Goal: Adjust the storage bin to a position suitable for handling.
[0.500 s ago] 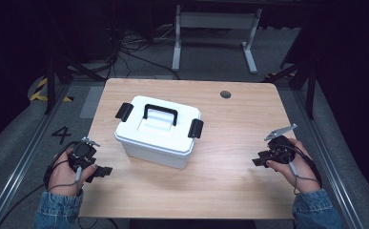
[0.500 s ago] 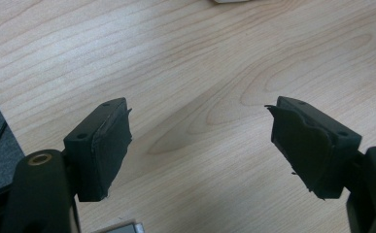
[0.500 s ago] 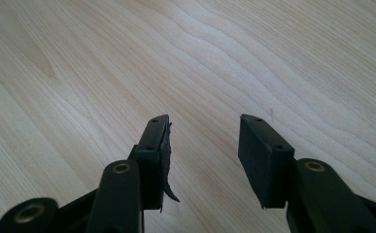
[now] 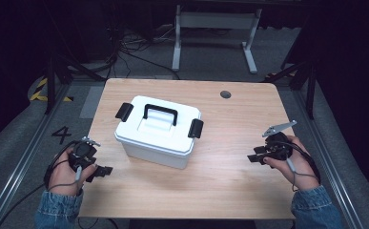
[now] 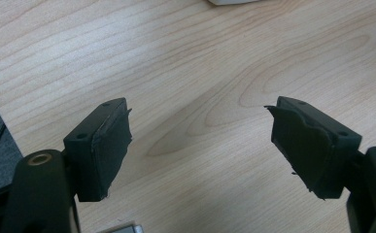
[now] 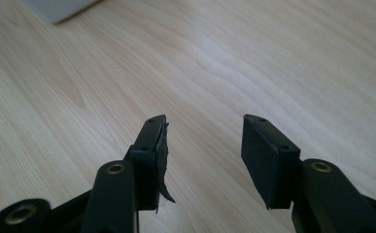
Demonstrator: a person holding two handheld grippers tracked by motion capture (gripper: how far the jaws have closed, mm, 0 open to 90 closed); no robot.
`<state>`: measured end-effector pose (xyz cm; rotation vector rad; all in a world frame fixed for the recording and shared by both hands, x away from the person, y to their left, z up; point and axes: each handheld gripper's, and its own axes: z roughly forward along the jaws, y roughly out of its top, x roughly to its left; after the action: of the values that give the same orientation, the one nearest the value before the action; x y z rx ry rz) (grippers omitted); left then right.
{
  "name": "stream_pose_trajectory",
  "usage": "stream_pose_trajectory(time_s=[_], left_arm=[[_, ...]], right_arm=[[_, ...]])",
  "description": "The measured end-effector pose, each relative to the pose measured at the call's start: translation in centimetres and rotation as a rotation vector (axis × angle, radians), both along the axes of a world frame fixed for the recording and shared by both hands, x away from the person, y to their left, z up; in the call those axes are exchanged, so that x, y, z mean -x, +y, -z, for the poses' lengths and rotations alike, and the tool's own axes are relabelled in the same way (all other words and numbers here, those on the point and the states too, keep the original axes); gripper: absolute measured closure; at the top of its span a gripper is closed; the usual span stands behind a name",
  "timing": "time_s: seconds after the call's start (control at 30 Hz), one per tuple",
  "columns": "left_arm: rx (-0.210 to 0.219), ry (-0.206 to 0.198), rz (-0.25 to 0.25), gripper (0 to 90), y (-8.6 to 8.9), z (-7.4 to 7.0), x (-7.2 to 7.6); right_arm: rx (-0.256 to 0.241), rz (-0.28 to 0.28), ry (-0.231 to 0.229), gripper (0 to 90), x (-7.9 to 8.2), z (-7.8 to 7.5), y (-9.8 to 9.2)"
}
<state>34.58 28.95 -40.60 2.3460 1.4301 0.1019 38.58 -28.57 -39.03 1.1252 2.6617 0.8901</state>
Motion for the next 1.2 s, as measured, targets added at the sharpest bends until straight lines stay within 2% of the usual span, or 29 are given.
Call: stream_pose_trajectory(time_s=[0.1, 0.2, 0.47, 0.93, 1.2], left_arm=[[0.007, -0.001, 0.004, 22.6, -0.1, -0.1, 0.0], [-0.004, -0.006, 0.014, 22.5, -0.1, -0.2, -0.1], [-0.008, -0.004, 0.025, 22.4, -0.2, -0.3, -0.3], [-0.011, 0.001, 0.036, 22.4, -0.4, -0.2, -0.5], [-0.009, 0.006, 0.037, 22.4, -0.4, -0.2, -0.4]], right_arm=[[-0.002, -0.022, -0.027, 52.6, -0.1, -1.2, 0.7], [0.010, -0.038, -0.040, 51.6, -0.3, -2.3, 1.3], [0.009, -0.094, -0.058, 49.9, -1.1, -5.1, 3.7], [0.039, -0.190, -0.080, 45.9, -3.3, -7.6, 8.2], [0.030, -0.189, -0.066, 44.2, -4.3, -8.6, 10.1]])
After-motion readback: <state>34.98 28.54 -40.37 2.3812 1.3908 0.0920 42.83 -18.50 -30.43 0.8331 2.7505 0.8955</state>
